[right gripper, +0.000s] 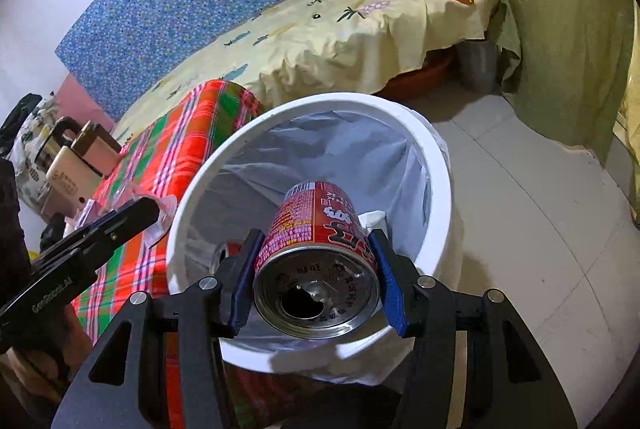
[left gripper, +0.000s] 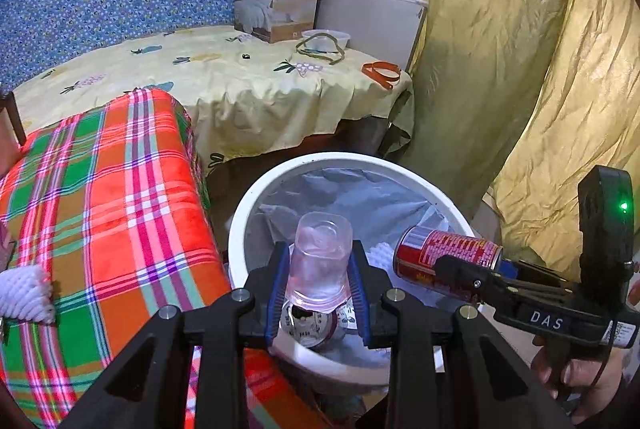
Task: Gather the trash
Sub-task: 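Drop the can into the bin with right tool while left tool drops the cup, then move both open tools back over the plaid cloth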
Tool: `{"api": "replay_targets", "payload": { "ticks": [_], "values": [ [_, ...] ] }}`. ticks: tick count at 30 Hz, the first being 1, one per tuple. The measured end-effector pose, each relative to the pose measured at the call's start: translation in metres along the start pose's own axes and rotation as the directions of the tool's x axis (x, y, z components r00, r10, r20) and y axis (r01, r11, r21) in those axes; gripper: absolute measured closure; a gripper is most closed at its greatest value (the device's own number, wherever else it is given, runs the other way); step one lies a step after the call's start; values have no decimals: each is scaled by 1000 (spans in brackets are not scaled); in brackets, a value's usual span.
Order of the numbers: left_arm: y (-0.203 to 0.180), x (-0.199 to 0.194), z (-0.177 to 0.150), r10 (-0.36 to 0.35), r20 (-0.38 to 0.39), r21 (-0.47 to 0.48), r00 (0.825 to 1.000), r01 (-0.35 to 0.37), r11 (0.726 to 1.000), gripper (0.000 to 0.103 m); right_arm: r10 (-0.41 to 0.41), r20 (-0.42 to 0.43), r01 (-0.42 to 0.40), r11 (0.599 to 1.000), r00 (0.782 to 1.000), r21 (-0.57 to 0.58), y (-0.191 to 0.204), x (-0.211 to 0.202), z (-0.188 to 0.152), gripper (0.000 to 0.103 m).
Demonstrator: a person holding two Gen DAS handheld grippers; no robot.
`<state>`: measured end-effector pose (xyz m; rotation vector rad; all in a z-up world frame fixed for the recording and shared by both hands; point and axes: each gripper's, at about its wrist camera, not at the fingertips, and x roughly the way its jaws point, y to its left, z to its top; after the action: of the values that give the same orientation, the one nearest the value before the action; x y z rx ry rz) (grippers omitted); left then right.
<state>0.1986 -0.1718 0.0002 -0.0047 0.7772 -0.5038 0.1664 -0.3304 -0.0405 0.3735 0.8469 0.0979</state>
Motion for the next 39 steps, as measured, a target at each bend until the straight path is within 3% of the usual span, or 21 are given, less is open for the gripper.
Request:
{"api": "replay_targets", "payload": {
  "ticks": [12, 14, 20, 39],
  "values": [
    [2, 25, 0, -11, -51, 4, 999, 11, 1000, 71, -34, 3, 34, 999, 999, -29, -2, -2, 0, 44],
    [2, 25, -2, -11, -53, 2, 999, 11, 1000, 66, -35, 12, 36, 999, 999, -32, -1, -2, 1, 44],
    [4, 13, -4, -12, -28, -7, 1000, 12, 1000, 59, -30, 38, 32, 999, 999, -34, 1, -10, 2, 44],
    [20, -49, -23, 10, 51, -45, 999, -8, 999, 58, 24, 86, -10, 987, 996, -161, 46, -36, -7, 44]
  ]
}}
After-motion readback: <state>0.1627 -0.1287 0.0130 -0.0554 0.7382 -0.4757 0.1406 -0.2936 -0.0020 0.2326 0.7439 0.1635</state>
